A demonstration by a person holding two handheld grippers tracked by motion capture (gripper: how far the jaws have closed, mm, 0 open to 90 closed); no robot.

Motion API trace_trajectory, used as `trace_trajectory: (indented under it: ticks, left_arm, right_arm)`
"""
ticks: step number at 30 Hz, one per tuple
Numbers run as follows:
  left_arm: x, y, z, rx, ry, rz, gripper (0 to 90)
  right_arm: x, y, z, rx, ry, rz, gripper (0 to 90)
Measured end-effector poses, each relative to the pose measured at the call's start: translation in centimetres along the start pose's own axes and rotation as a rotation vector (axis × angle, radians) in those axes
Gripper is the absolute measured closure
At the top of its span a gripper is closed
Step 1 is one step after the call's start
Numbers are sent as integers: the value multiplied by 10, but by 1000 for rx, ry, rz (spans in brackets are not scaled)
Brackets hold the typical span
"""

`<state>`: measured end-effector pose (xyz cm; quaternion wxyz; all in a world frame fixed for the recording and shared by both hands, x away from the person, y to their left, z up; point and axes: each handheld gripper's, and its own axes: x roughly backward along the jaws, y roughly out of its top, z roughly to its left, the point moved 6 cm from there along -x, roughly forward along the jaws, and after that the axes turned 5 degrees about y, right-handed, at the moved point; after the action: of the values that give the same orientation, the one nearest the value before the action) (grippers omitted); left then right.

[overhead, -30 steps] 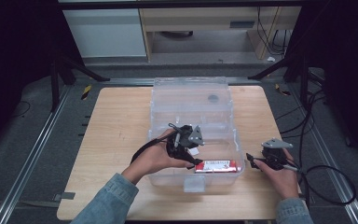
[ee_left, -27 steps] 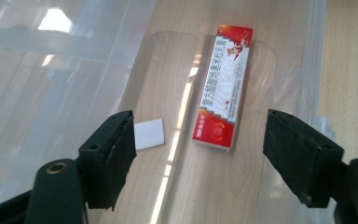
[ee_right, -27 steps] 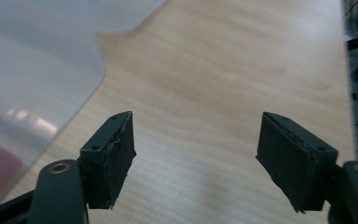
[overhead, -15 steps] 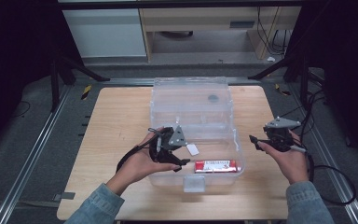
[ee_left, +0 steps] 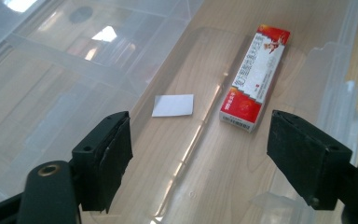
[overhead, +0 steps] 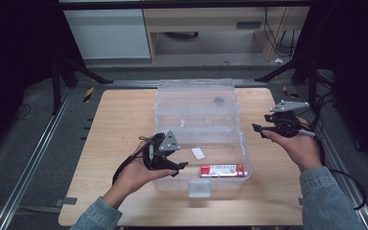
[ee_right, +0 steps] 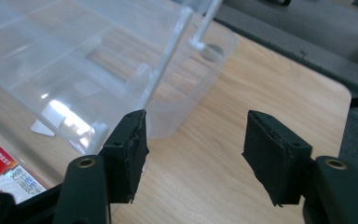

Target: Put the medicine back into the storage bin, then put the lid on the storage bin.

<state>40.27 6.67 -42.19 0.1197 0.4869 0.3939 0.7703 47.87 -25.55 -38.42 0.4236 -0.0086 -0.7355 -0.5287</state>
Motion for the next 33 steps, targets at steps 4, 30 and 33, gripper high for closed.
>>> trace_trajectory:
  ticks: [4, 30, 33]
  left_arm:
    - [4, -2, -2, 4, 12, -3, 219]
    - [19, -17, -9, 13, -28, 2, 334]
    - [21, -18, -10, 17, -38, 2, 336]
  right_arm:
    - [5, 16, 6, 48, 1, 6, 408]
    - [-39, 85, 38, 161, 159, 37, 521]
    - [-44, 87, 42, 184, 159, 54, 497]
